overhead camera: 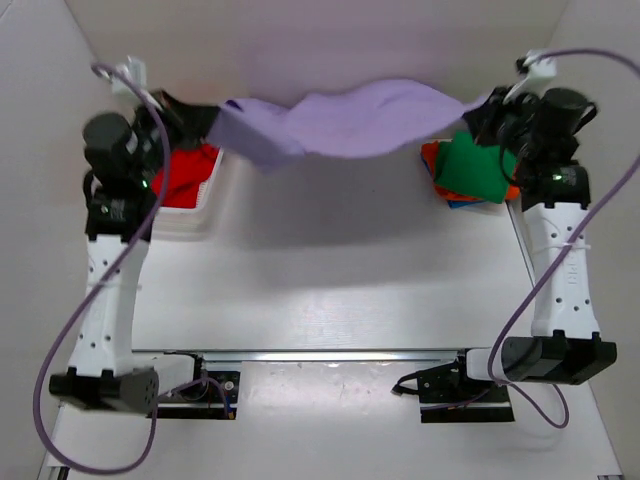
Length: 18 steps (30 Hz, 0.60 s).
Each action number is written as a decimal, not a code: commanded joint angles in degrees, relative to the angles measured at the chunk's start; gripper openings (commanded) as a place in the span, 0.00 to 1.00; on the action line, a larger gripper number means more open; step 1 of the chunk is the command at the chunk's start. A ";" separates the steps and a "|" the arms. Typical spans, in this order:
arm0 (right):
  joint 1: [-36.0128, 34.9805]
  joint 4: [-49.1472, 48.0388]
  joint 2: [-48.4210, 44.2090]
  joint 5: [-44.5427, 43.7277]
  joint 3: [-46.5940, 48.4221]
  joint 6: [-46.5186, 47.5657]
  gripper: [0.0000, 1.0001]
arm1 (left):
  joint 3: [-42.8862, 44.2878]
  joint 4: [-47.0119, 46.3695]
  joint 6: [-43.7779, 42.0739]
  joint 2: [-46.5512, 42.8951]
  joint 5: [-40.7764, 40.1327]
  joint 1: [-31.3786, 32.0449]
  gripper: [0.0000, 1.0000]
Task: Fold and stack the t-shirts
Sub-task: Flatten out the tshirt
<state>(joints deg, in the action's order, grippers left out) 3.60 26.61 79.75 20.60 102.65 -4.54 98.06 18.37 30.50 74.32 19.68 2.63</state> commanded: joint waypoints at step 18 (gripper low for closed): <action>-3.24 15.74 -10.84 -0.82 -55.62 -9.00 0.00 | -71.25 6.85 7.55 -36.25 0.01 6.33 0.00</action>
<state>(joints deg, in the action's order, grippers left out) 1.02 38.26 70.37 20.18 49.60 -13.37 26.70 23.27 37.17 41.85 21.52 9.10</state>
